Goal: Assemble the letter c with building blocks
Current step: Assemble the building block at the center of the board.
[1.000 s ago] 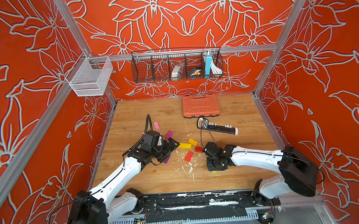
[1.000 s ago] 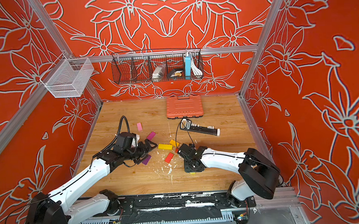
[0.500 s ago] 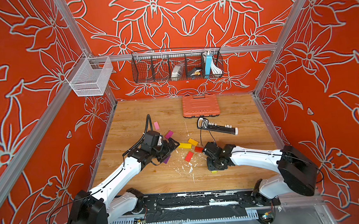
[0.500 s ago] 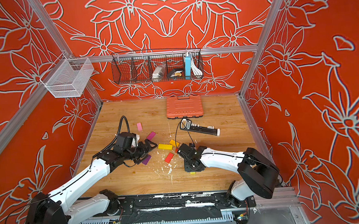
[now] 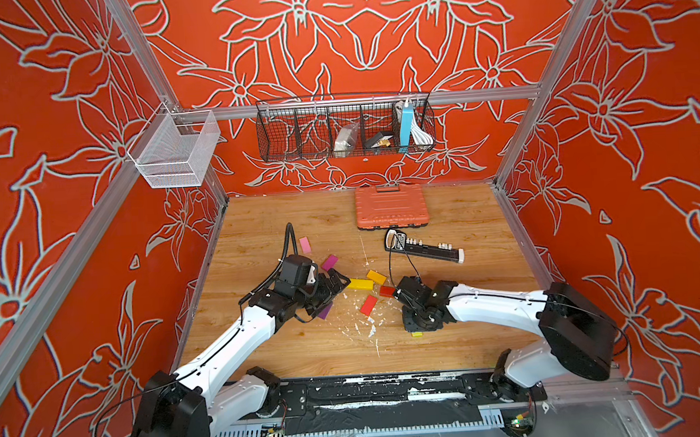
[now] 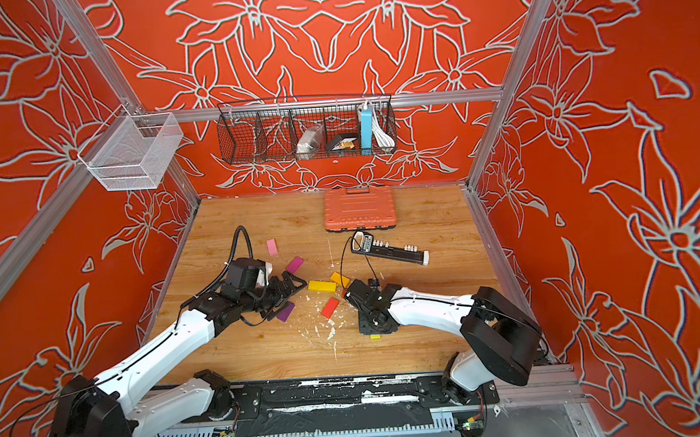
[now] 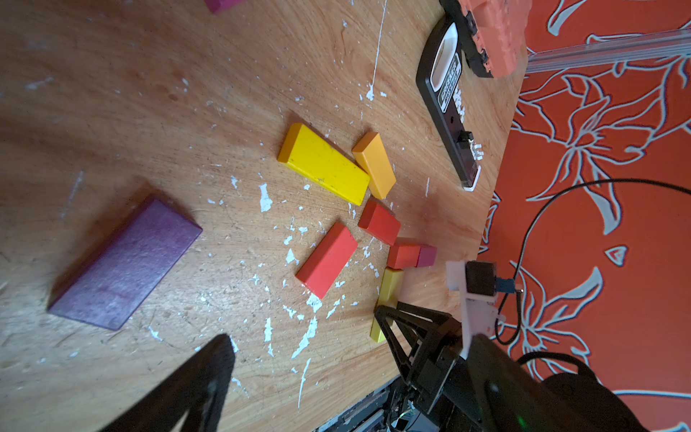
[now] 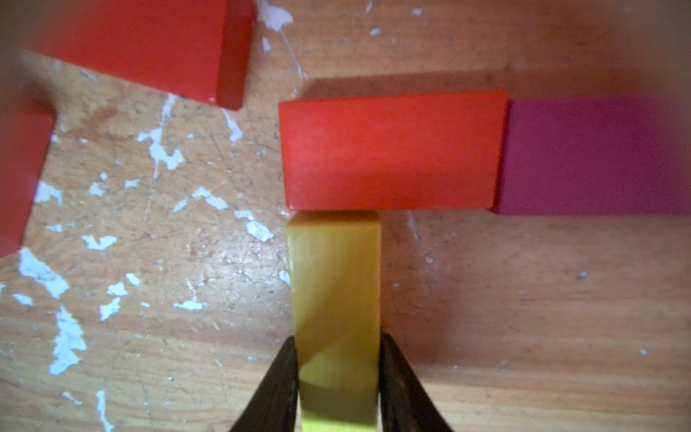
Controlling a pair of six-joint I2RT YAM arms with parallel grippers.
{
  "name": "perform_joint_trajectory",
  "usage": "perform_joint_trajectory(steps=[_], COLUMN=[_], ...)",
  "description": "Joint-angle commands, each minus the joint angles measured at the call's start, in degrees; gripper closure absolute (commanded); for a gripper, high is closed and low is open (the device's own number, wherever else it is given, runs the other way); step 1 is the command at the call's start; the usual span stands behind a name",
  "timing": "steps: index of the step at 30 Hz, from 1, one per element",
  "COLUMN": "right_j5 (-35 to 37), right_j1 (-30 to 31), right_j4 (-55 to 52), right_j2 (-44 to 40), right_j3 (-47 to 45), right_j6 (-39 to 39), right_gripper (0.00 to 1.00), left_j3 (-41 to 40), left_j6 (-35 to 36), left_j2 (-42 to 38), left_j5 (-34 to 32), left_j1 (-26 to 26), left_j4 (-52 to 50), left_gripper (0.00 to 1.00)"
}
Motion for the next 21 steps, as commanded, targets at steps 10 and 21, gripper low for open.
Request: perform_joint_trajectory(steps=[10,21], right_j5=[2.3,2.2], right_j1=[-0.5,-0.7], right_j4=[-0.5,0.1], right_j2=[0.7,1.3], right_j3=[0.5,0.4], right_j6=[1.4,1.5], right_gripper=[0.63,0.63], left_j3=[-0.5,-0.7], left_j6=[0.5,0.5], left_j2=[-0.5,-0.5], left_j5=[-0.2,-0.3], left_j1=[-0.3,-0.3], left_j4=[0.5,0.6], left_gripper=[0.02,0.02])
